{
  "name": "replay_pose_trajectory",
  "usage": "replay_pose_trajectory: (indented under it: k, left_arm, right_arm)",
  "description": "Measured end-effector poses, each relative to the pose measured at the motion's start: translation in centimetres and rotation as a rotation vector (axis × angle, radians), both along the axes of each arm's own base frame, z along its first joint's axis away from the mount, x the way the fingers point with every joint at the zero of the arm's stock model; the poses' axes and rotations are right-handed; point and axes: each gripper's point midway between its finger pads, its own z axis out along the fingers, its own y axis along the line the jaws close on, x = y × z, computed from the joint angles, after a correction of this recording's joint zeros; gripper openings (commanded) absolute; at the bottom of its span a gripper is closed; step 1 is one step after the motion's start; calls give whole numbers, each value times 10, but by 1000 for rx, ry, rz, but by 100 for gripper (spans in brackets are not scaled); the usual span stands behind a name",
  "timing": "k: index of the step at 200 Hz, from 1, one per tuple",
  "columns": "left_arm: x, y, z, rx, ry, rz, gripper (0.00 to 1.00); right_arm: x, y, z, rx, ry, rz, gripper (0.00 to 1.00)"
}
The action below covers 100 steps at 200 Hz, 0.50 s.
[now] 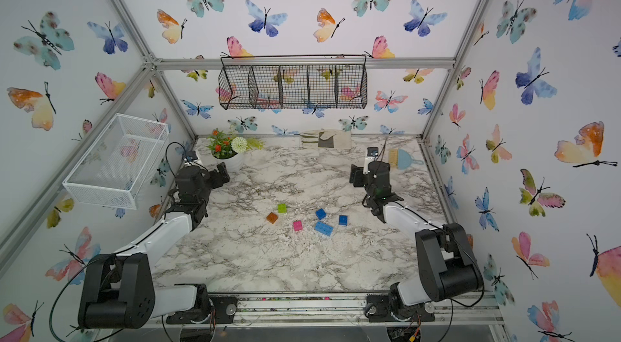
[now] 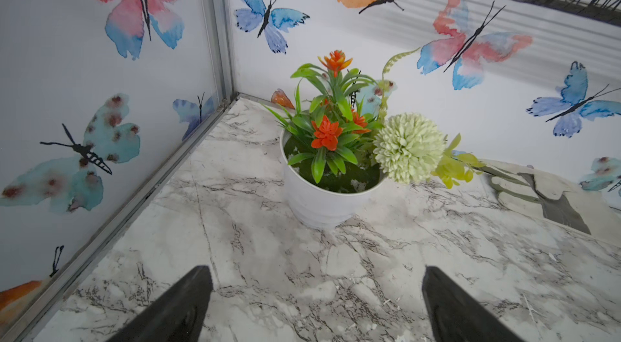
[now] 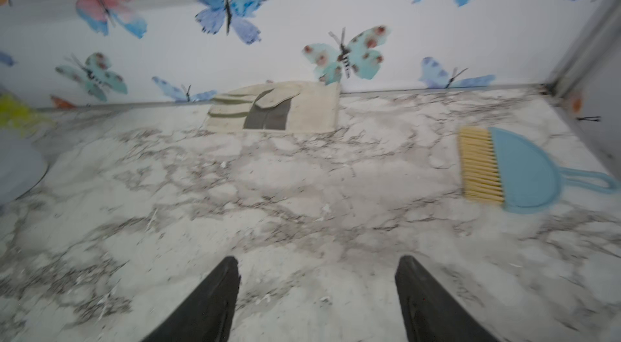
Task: Assemble the letter y with lego
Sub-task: Pick up the lego brick from the center of the board.
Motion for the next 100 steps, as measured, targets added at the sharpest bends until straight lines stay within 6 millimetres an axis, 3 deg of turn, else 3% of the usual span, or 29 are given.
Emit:
replay_pose_trajectory:
  k: [23, 58, 74, 100]
  left_arm:
    - [11, -37, 0, 70, 131, -22, 99]
    - [10, -90, -14, 162, 311, -100, 98]
    - [-2, -92, -27, 149, 375, -136, 99]
    - [-20, -83, -29, 47, 394, -176, 98]
  right_arm:
    - [-11, 55, -20, -57, 103, 123, 68]
    - [-28, 88, -56, -156, 272, 224, 64]
    - [-36, 97, -70, -203, 337, 257, 62]
    - [-56, 105, -92, -266, 430, 315, 61]
